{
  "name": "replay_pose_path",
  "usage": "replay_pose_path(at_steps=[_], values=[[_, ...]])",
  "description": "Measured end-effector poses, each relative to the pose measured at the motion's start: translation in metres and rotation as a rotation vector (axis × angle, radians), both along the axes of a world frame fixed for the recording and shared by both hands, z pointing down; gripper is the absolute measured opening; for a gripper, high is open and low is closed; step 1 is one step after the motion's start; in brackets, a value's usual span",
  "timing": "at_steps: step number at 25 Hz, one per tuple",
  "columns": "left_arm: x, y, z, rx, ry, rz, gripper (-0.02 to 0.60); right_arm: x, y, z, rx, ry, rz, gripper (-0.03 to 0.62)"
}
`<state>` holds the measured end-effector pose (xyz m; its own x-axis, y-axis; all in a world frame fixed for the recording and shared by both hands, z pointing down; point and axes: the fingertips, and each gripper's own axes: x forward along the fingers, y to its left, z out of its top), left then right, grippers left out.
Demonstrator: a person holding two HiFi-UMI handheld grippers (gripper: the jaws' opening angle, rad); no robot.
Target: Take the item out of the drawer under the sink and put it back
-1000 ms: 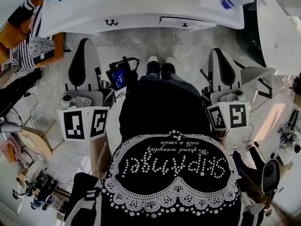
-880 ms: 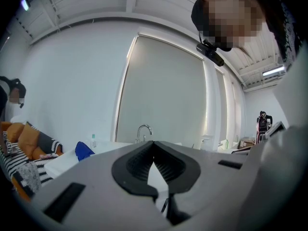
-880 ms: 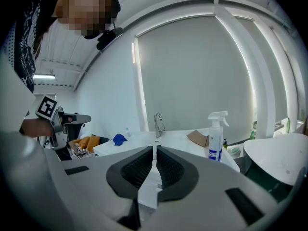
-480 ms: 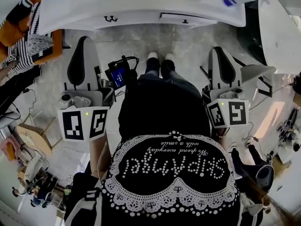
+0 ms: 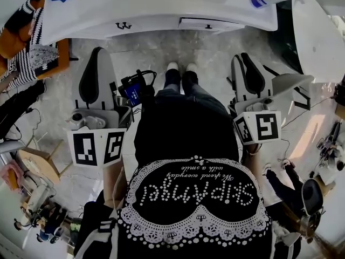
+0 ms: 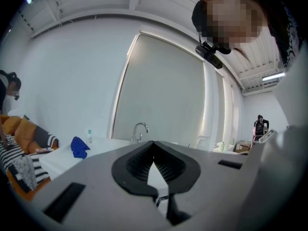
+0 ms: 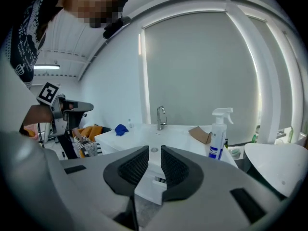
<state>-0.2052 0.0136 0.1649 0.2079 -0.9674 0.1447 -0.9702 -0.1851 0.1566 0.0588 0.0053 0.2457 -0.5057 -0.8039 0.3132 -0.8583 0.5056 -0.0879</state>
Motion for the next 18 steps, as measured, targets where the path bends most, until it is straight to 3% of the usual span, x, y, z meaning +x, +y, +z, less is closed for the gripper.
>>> replay_pose_path(at_steps=[6,18], values=[[0.042,0.000,0.030,-0.079,0.059,0.095,0.004,-0.004,-0.008,0.041,-0.063,0.043,-0.052,0.084],[0.111,0.018,0.100,-0.245,0.110,0.270,0.005,0.015,-0.028,0.140,-0.162,0.120,0.022,0.084]])
